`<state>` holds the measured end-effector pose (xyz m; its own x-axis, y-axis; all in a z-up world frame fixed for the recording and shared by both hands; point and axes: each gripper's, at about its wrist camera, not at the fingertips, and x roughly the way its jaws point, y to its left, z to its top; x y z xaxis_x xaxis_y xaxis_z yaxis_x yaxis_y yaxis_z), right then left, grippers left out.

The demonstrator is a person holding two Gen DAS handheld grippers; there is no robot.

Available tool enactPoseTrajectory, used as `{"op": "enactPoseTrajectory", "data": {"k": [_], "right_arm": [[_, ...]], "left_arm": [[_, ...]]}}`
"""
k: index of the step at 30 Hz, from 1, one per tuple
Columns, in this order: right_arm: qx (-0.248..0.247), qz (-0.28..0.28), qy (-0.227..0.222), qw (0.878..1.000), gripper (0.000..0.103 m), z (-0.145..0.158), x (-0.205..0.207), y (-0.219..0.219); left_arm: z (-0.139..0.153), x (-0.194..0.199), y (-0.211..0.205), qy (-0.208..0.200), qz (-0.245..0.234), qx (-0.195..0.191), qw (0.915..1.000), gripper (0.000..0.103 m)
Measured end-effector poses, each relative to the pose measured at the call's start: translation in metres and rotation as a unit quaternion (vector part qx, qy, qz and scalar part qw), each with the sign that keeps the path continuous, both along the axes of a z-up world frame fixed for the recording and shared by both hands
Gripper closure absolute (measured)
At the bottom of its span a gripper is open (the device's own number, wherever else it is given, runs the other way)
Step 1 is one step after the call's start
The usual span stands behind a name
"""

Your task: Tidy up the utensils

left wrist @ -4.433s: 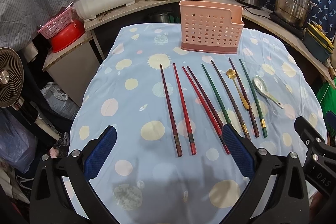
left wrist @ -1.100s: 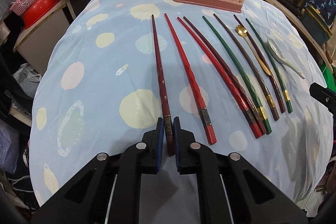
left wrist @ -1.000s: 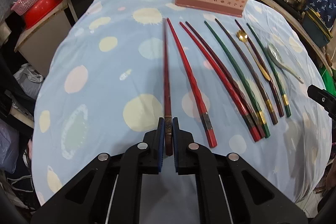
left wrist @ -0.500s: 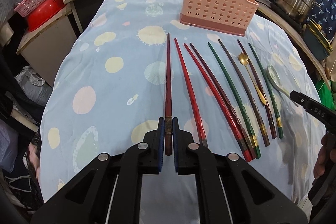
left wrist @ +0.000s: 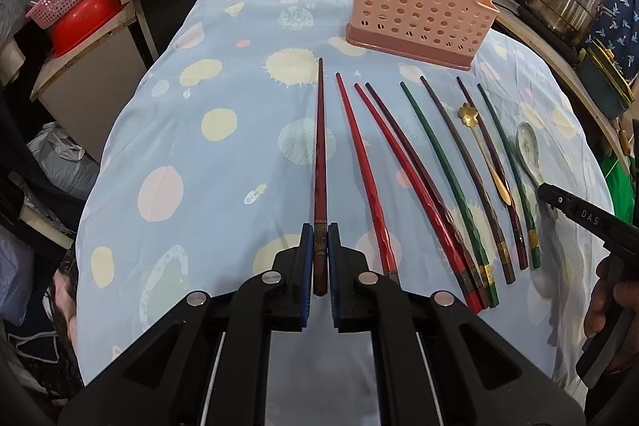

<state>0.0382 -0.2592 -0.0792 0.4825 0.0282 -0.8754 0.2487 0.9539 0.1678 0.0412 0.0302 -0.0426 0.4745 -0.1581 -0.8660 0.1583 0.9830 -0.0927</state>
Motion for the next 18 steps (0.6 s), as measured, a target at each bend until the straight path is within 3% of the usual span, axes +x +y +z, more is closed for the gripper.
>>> {"op": "enactPoseTrajectory", "data": {"k": [12,18], "right_arm": [[0.008,0.008,-0.003,1.0,0.093,-0.006,-0.001,0.004],[0.007,0.01,-0.019,1.0,0.096,0.007,-0.008,0.007]], "left_arm": [[-0.004,0.001,-0.001,0.006,-0.001,-0.002,1.0,0.096],[0.001,-0.003,0.001,0.0,-0.002,-0.007,1.0,0.096]]}}
